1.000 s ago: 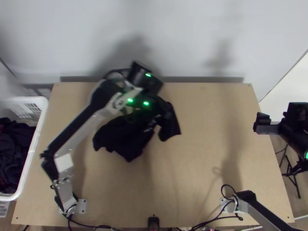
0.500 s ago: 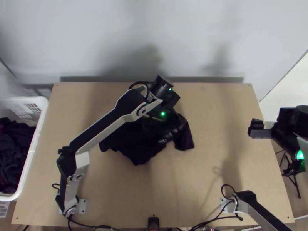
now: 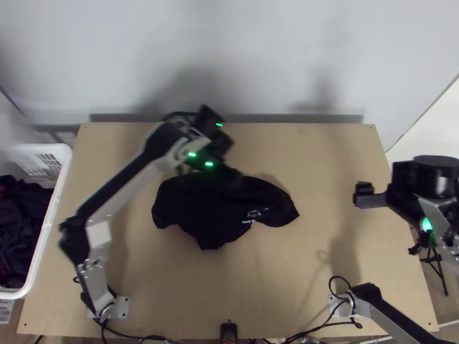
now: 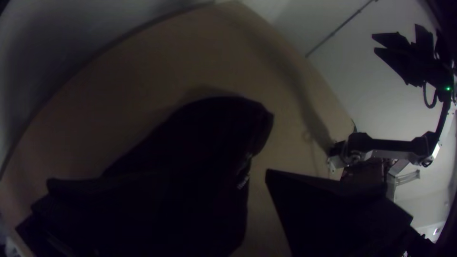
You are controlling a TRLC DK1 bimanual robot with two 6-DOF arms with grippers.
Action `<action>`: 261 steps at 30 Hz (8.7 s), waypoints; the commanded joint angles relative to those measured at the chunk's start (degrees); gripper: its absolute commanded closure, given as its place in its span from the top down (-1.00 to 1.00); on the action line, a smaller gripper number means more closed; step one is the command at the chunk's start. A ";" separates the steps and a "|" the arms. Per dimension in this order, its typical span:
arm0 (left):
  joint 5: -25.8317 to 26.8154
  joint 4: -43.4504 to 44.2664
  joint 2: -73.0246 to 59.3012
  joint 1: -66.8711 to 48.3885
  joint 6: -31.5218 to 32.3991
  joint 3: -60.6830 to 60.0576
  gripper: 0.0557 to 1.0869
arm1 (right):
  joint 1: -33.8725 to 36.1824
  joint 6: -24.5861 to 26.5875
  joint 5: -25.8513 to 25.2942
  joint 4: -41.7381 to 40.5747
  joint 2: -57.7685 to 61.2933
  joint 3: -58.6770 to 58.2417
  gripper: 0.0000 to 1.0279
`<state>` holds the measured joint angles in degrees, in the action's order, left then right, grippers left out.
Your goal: Fold the t-shirt
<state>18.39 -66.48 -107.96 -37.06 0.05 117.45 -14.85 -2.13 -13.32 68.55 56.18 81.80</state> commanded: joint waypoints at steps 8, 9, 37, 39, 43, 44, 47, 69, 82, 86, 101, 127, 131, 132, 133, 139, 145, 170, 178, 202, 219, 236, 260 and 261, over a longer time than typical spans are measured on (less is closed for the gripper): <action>-1.43 -6.12 22.71 25.37 -14.56 -31.75 0.90 | -19.34 -0.15 2.69 -3.69 15.36 2.22 0.91; -1.52 -6.82 23.59 27.04 -15.44 -32.72 0.90 | -21.18 -0.07 2.69 -4.04 16.94 2.49 0.91; -5.21 1.26 38.88 41.19 -23.87 -49.95 0.90 | -31.47 -0.42 5.24 -16.87 35.84 -3.49 0.87; -5.21 1.26 38.88 41.19 -23.87 -50.04 0.90 | -31.47 -0.33 5.94 -18.28 36.89 -3.05 0.87; -5.30 1.35 38.97 41.72 -23.87 -50.12 0.90 | -32.70 0.20 6.38 -18.90 40.76 2.49 0.88; -5.30 1.44 38.97 42.24 -23.87 -50.04 0.90 | -33.31 0.37 6.47 -18.90 41.99 4.60 0.88; -5.21 1.53 39.41 44.09 -23.96 -50.21 0.90 | -35.16 1.87 6.73 -18.90 45.68 9.96 0.88; -3.80 3.28 46.18 50.51 -27.21 -58.91 0.90 | -46.06 3.10 10.51 -14.15 65.28 38.87 0.87; -3.63 4.87 45.91 50.95 -27.30 -59.00 0.90 | -46.50 1.60 13.67 -11.86 72.66 48.01 0.64; -3.36 5.13 45.47 50.86 -27.48 -58.83 0.90 | -45.97 1.34 15.17 -11.51 73.98 46.52 0.64; -3.19 7.06 42.57 50.07 -27.56 -57.24 0.90 | -45.00 3.19 15.17 -12.30 74.42 45.91 -0.27; -0.73 7.42 42.04 47.96 -27.48 -57.07 0.90 | -41.84 4.24 15.26 -13.53 65.02 52.59 -0.95; -0.46 6.89 42.84 42.86 -27.56 -57.42 0.90 | -40.78 4.68 14.99 -15.29 61.06 53.64 -0.95; -0.46 6.89 42.75 42.16 -27.74 -57.24 0.90 | -40.34 4.77 14.46 -15.64 60.18 53.64 -0.95; -0.46 6.98 42.57 41.63 -27.83 -56.98 0.90 | -39.99 4.68 13.41 -16.17 59.39 53.64 -0.95; 0.24 7.42 41.34 37.23 -27.65 -55.40 0.90 | -33.84 5.56 6.55 -20.39 55.00 53.64 -0.95; 0.24 7.94 39.76 31.70 -26.16 -53.99 0.90 | -22.85 5.21 3.48 -20.92 51.04 52.85 -0.95; 0.24 11.37 36.77 25.37 -24.40 -51.97 0.90 | -25.58 6.26 8.05 -15.38 45.86 50.21 -0.95; 0.24 11.37 38.62 24.84 -23.17 -53.55 0.90 | -34.19 6.97 8.05 -14.33 43.75 51.62 -0.95; -0.73 12.60 40.90 23.26 -20.88 -55.66 0.90 | -24.61 5.65 16.49 -4.13 26.96 8.11 -0.95; -2.48 19.90 33.34 14.65 -18.34 -55.75 0.90 | 10.98 24.72 15.96 -2.11 18.96 -22.03 -0.88; -5.03 25.35 27.19 14.82 -17.37 -54.34 0.90 | -9.14 18.30 14.46 -4.04 18.61 -13.68 0.71; -3.10 26.49 23.59 11.92 -13.59 -54.87 0.90 | -32.96 17.86 16.49 -11.34 44.63 5.21 0.13; -2.84 26.40 23.85 11.66 -13.41 -55.05 0.90 | -32.87 18.13 16.75 -11.95 44.80 5.12 -0.05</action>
<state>14.96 -39.57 -84.75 -23.88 -14.04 62.89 -46.09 15.07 2.07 60.16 97.27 84.95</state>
